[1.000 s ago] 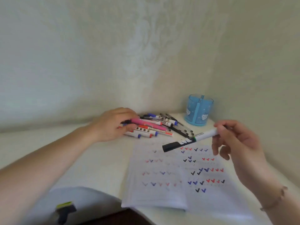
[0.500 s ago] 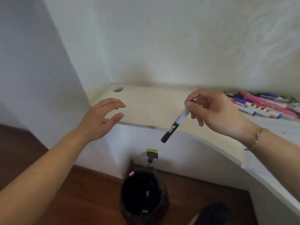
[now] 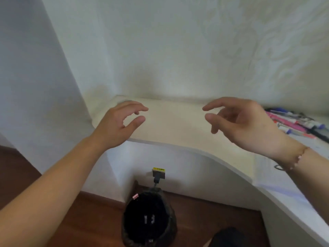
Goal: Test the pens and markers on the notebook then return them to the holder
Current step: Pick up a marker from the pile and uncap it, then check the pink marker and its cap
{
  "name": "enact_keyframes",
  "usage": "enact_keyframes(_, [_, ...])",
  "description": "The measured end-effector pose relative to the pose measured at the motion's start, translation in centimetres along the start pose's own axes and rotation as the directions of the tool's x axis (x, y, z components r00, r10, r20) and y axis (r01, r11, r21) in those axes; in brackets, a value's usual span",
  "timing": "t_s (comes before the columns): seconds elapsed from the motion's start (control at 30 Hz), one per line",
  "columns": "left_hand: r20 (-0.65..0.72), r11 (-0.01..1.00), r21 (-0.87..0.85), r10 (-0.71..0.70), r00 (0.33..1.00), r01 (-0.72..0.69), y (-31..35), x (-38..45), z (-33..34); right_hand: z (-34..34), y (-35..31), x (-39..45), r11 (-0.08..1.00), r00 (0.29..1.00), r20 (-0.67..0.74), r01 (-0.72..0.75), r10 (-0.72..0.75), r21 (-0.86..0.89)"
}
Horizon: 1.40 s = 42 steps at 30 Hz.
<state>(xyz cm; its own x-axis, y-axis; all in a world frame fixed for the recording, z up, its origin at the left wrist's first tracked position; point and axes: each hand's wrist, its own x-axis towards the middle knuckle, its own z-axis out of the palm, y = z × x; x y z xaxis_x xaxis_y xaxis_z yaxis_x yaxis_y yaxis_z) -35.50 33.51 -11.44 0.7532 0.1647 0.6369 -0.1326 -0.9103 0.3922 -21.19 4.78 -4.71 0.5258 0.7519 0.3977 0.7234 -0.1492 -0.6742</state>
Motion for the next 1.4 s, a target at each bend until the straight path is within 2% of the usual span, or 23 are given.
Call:
enact_keyframes(0.1, [0.082, 0.992, 0.056, 0.109, 0.991, -0.114, 3.3, 2.8, 2.7, -5.9, 0.7, -1.7, 0.996, 0.983, -0.182, 0.000, 0.017, 0.093])
enact_keyframes(0.2, [0.156, 0.958, 0.075, 0.262, 0.952, -0.276, 7.5, 5.7, 6.2, -11.6, 3.8, -4.5, 0.995, 0.916, -0.390, -0.073, 0.096, 0.072])
enact_keyframes(0.27, [0.159, 0.936, 0.001, 0.347, 0.924, -0.351, 10.6, 7.6, 8.9, -14.7, 7.1, -6.7, 0.977, 0.852, -0.481, -0.205, 0.208, 0.060])
enact_keyframes(0.37, [0.168, 0.893, -0.092, 0.450, 0.877, -0.441, 14.7, 11.0, 14.0, -17.7, 12.5, -9.8, 0.885, 0.756, -0.496, -0.462, 0.428, 0.060])
enact_keyframes(0.43, [0.209, 0.849, 0.004, 0.515, 0.831, -0.528, 16.5, 13.7, 18.2, -18.4, 15.5, -11.9, 0.804, 0.697, -0.498, -0.594, 0.515, 0.000])
enact_keyframes(0.5, [0.311, 0.832, 0.112, 0.490, 0.814, -0.543, 17.7, 16.4, 22.4, -18.6, 17.6, -13.7, 0.751, 0.655, -0.547, -0.656, 0.522, -0.069])
enact_keyframes(0.6, [0.472, 0.835, 0.250, 0.337, 0.815, -0.490, 19.0, 19.8, 27.5, -18.6, 19.2, -15.5, 0.709, 0.613, -0.593, -0.698, 0.522, -0.097])
enact_keyframes(0.67, [0.551, 0.772, 0.380, 0.254, 0.795, -0.510, 19.4, 21.5, 29.4, -18.6, 19.7, -16.2, 0.699, 0.600, -0.578, -0.712, 0.553, -0.069])
enact_keyframes(0.77, [0.655, 0.746, 0.439, 0.115, 0.746, -0.501, 19.1, 23.0, 30.2, -18.9, 20.0, -16.6, 0.700, 0.612, -0.549, -0.711, 0.569, -0.067])
enact_keyframes(0.83, [0.683, 0.763, 0.410, 0.107, 0.723, -0.500, 18.7, 23.7, 30.0, -19.0, 19.9, -16.5, 0.693, 0.608, -0.551, -0.717, 0.572, -0.072])
enact_keyframes(0.9, [0.683, 0.780, 0.389, 0.113, 0.722, -0.491, 18.3, 24.3, 29.4, -19.3, 19.5, -16.4, 0.698, 0.605, -0.557, -0.713, 0.569, -0.062])
enact_keyframes(0.97, [0.652, 0.825, 0.361, 0.111, 0.750, -0.436, 18.0, 24.8, 28.5, -19.5, 19.1, -16.2, 0.708, 0.610, -0.559, -0.704, 0.562, -0.058])
enact_keyframes(1.07, [0.531, 0.927, 0.165, 0.205, 0.822, -0.337, 19.4, 24.3, 27.1, -19.2, 18.4, -16.0, 0.733, 0.639, -0.560, -0.675, 0.528, -0.080])
enact_keyframes(1.17, [0.456, 0.921, -0.137, 0.384, 0.802, -0.364, 23.7, 21.8, 26.9, -18.6, 17.3, -15.8, 0.795, 0.704, -0.568, -0.591, 0.427, -0.134])
enact_keyframes(1.2, [0.450, 0.904, -0.216, 0.428, 0.784, -0.370, 25.3, 20.8, 27.0, -18.6, 16.9, -15.6, 0.833, 0.708, -0.573, -0.548, 0.413, -0.077])
enact_keyframes(1.27, [0.459, 0.873, -0.329, 0.482, 0.746, -0.361, 27.9, 19.2, 27.6, -18.4, 16.2, -15.4, 0.894, 0.700, -0.558, -0.374, 0.446, 0.245])
enact_keyframes(1.3, [0.465, 0.854, -0.371, 0.510, 0.724, -0.364, 28.8, 18.5, 28.1, -18.3, 16.3, -15.5, 0.881, 0.705, -0.547, -0.256, 0.451, 0.397])
enact_keyframes(1.33, [0.465, 0.834, -0.390, 0.545, 0.698, -0.391, 29.3, 17.8, 28.8, -18.1, 16.3, -15.6, 0.855, 0.706, -0.547, -0.165, 0.450, 0.491])
enact_keyframes(1.4, [0.448, 0.794, -0.345, 0.607, 0.656, -0.500, 29.5, 16.4, 30.1, -17.6, 16.2, -15.7, 0.829, 0.695, -0.553, -0.111, 0.460, 0.549])
